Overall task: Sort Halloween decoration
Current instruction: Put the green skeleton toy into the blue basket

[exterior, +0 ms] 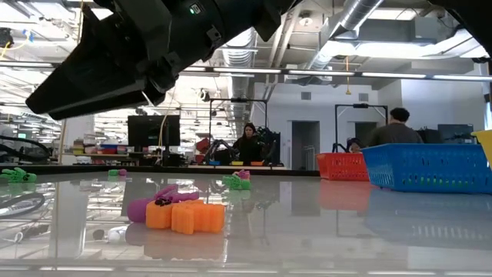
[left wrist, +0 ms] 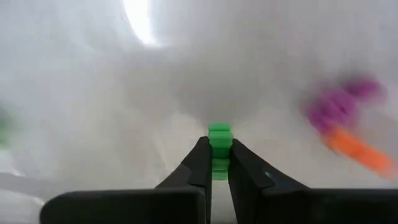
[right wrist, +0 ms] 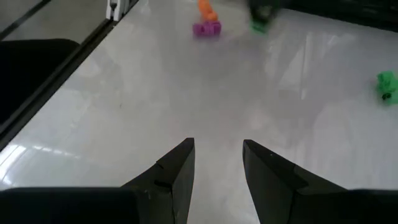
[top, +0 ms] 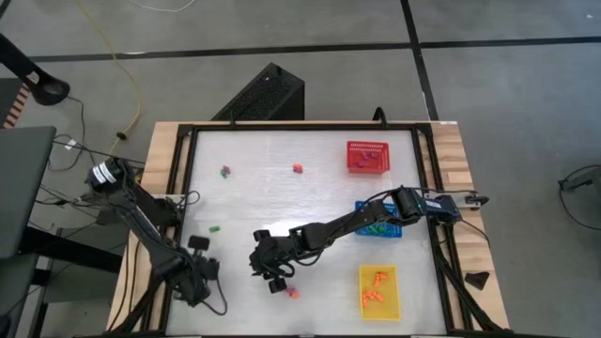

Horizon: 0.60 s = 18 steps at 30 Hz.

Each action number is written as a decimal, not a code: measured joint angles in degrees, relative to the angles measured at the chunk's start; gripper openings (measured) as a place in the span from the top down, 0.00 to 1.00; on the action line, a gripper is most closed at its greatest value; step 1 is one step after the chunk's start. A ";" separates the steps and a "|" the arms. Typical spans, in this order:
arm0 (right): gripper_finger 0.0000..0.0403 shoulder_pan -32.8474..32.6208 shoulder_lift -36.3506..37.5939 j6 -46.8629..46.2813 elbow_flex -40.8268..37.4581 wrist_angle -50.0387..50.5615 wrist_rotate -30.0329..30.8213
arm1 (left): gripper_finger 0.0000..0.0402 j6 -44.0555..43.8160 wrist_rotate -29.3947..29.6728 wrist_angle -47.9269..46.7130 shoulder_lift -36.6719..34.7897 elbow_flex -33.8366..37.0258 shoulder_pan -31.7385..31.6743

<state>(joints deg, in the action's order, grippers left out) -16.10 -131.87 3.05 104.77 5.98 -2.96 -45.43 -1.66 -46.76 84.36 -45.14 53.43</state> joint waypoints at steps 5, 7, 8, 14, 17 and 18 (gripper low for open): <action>0.58 0.00 0.00 0.01 0.00 0.40 0.00 | 0.96 6.33 10.55 -2.52 -7.26 -1.62 -2.02; 0.58 0.00 0.00 0.27 0.00 0.37 0.00 | 0.96 8.54 17.07 -1.57 -11.24 -1.60 -2.02; 0.58 0.00 0.00 0.31 0.00 0.41 0.00 | 0.96 9.59 21.22 -1.00 -13.41 -1.47 -1.96; 0.58 0.07 0.00 0.29 0.00 -0.90 1.10 | 0.96 18.90 42.66 10.59 -24.33 2.14 -0.08; 0.58 0.07 0.00 0.32 0.00 -2.64 1.52 | 0.96 25.26 45.03 20.57 -28.24 6.31 -0.27; 0.58 0.07 0.00 0.36 0.00 -2.84 1.56 | 0.96 27.22 45.61 24.33 -29.17 7.66 -0.49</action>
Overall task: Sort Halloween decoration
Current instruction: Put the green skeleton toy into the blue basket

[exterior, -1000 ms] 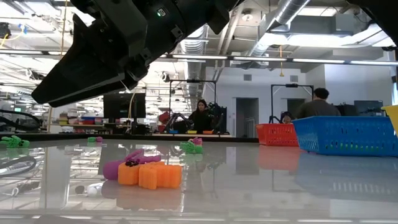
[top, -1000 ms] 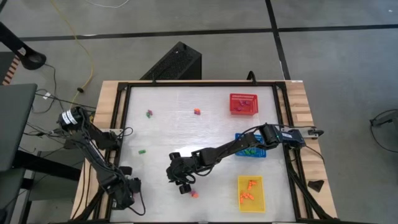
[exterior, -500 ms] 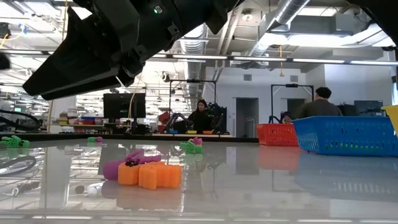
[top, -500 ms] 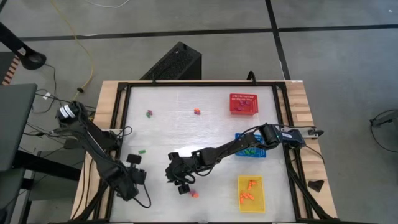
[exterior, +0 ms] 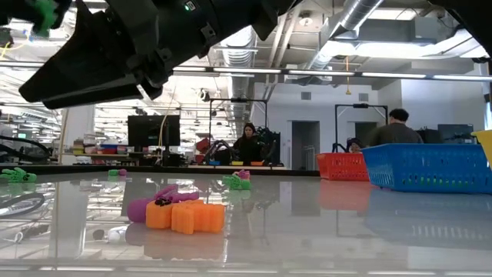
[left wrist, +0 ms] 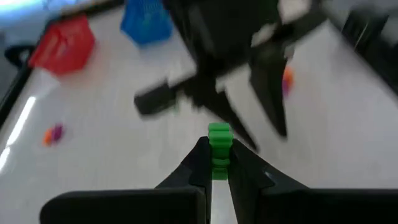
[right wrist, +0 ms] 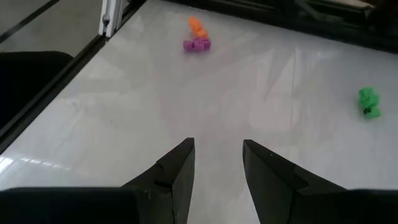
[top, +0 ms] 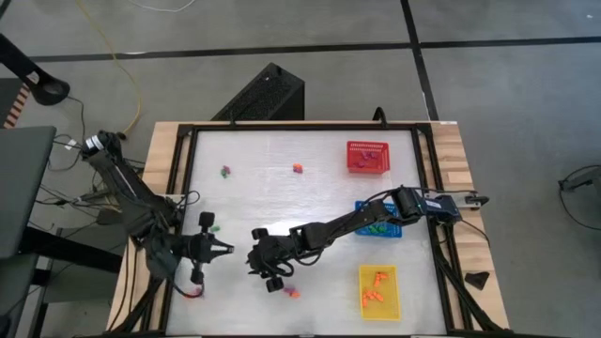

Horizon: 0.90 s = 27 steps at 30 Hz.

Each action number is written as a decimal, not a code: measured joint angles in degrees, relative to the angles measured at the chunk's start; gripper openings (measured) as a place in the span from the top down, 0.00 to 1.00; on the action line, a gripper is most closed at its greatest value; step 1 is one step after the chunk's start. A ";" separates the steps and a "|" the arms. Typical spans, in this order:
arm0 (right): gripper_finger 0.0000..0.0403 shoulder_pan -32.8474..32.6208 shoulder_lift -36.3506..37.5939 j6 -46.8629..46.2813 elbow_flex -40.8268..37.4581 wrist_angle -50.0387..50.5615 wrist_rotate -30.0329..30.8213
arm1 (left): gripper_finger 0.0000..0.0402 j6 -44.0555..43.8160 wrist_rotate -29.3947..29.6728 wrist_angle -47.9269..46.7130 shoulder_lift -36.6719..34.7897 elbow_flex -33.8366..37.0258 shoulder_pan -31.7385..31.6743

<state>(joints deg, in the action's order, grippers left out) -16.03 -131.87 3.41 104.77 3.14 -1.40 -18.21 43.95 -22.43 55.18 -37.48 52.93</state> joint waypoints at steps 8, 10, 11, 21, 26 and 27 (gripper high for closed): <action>0.58 0.37 0.00 0.10 0.00 -0.66 0.03 | 0.96 7.15 -1.52 20.69 -1.67 8.63 -2.14; 0.58 0.45 0.00 0.10 0.00 -0.58 0.07 | 0.96 7.16 -2.58 23.05 -1.64 10.12 -2.57; 0.58 0.51 0.00 0.10 0.00 -0.66 0.06 | 0.96 7.09 -2.80 24.21 -1.64 10.78 -2.74; 0.58 1.27 0.00 0.12 0.00 -3.98 1.87 | 0.96 7.06 -1.62 30.17 -1.64 11.94 -3.73; 0.58 1.69 0.00 0.80 0.00 -6.32 7.65 | 0.96 6.98 -1.35 30.15 -1.64 11.94 -4.11; 0.58 1.76 0.00 1.33 0.00 -6.84 8.55 | 0.96 6.89 -1.25 30.13 -1.62 11.94 -4.21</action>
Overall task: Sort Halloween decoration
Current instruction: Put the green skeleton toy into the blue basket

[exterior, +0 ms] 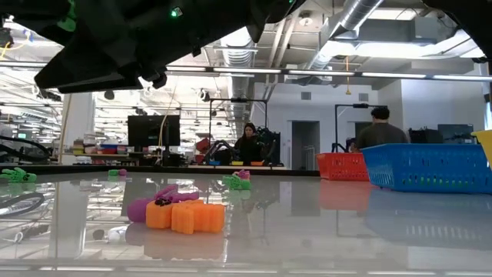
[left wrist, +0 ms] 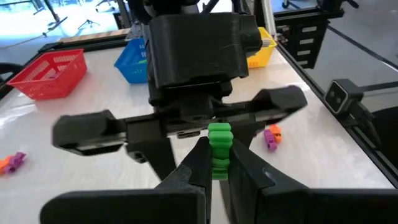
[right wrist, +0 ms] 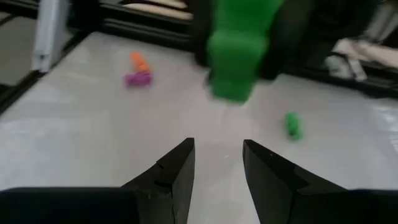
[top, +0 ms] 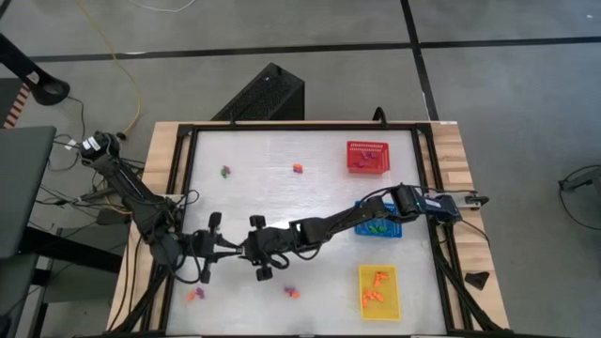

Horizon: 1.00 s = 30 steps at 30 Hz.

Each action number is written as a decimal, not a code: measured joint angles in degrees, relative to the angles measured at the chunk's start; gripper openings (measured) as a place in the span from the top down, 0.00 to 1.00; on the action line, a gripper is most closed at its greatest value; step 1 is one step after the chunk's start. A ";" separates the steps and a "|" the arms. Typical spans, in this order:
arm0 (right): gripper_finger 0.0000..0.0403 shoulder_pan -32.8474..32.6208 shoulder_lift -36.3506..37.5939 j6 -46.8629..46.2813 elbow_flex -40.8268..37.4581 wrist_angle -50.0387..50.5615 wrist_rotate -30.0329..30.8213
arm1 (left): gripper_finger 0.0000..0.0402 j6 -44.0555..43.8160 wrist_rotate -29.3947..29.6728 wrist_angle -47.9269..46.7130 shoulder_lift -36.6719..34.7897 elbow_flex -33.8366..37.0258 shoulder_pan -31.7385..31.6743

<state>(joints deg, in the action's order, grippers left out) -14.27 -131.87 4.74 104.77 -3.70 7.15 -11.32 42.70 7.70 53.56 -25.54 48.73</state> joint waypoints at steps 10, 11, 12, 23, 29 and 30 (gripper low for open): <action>0.58 -0.84 0.00 3.76 0.02 2.39 7.36 | 0.96 1.08 0.01 -0.63 -0.09 0.00 -0.59; 0.58 -0.99 0.00 4.22 0.02 3.55 8.45 | 0.96 1.41 -0.09 -1.16 -0.39 0.00 -0.57; 0.58 -1.14 0.00 4.75 0.02 4.58 9.86 | 0.96 1.56 -0.30 -1.69 -0.88 0.00 -0.52; 0.58 -5.57 7.64 10.75 0.09 13.83 21.43 | 0.96 -2.96 2.40 -7.08 -6.64 0.00 -0.53; 0.58 -8.03 10.50 11.37 0.09 15.07 21.65 | 0.96 -5.88 2.67 -7.05 -6.60 0.00 -0.57; 0.58 -8.44 10.67 12.28 0.09 15.17 21.65 | 0.96 -7.02 2.67 -7.04 -6.60 0.00 -0.57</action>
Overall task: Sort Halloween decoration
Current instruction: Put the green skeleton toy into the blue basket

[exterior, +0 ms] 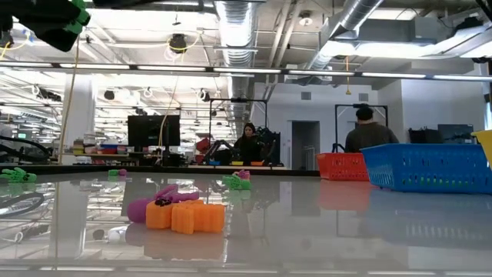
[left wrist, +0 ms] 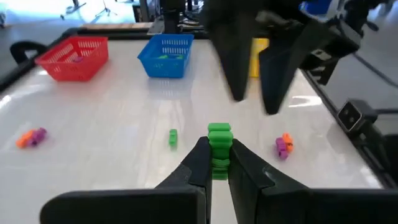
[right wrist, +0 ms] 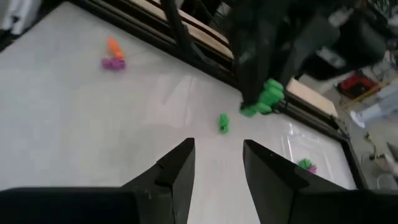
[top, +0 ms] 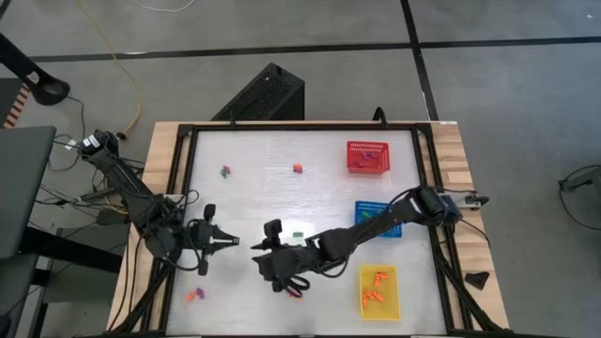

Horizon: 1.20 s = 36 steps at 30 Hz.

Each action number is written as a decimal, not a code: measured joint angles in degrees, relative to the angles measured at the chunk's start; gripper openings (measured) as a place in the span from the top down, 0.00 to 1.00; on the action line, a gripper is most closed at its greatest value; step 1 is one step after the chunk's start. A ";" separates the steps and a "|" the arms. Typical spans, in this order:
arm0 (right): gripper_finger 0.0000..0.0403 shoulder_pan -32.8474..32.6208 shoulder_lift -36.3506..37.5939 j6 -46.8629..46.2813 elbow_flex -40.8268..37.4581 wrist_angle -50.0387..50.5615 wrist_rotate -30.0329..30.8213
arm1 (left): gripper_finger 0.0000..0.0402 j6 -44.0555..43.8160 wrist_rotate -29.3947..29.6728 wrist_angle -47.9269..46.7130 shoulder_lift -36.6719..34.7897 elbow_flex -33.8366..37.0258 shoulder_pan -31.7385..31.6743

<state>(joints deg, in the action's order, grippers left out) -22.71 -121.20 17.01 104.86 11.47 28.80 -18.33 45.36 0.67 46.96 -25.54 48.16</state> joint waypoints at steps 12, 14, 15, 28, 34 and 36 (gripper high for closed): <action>0.58 -3.49 0.10 25.31 -0.02 -3.99 4.60 | 0.96 -12.66 -2.61 0.11 0.00 0.00 0.00; 0.58 -3.13 0.10 27.05 -0.02 -4.15 4.78 | 0.96 -12.49 -2.62 0.11 0.00 0.00 0.00; 0.58 -2.96 0.10 27.89 -0.02 -4.42 4.82 | 0.96 -12.45 -2.64 0.11 0.00 0.00 0.00; 0.40 0.76 0.01 34.51 -0.07 -8.28 -2.05 | 0.96 -12.65 -2.95 0.52 0.00 0.00 -2.65; 0.28 1.96 0.01 34.67 -0.07 -8.10 -2.21 | 0.96 -12.30 -3.08 1.52 0.02 0.00 -3.56; 0.27 2.29 0.01 34.67 -0.07 -8.22 -2.21 | 0.96 -11.15 -3.62 3.26 0.02 -0.01 -3.66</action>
<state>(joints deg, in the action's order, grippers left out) -20.42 -121.19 51.68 104.79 3.25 26.59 -29.49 41.75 3.92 46.98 -25.55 44.50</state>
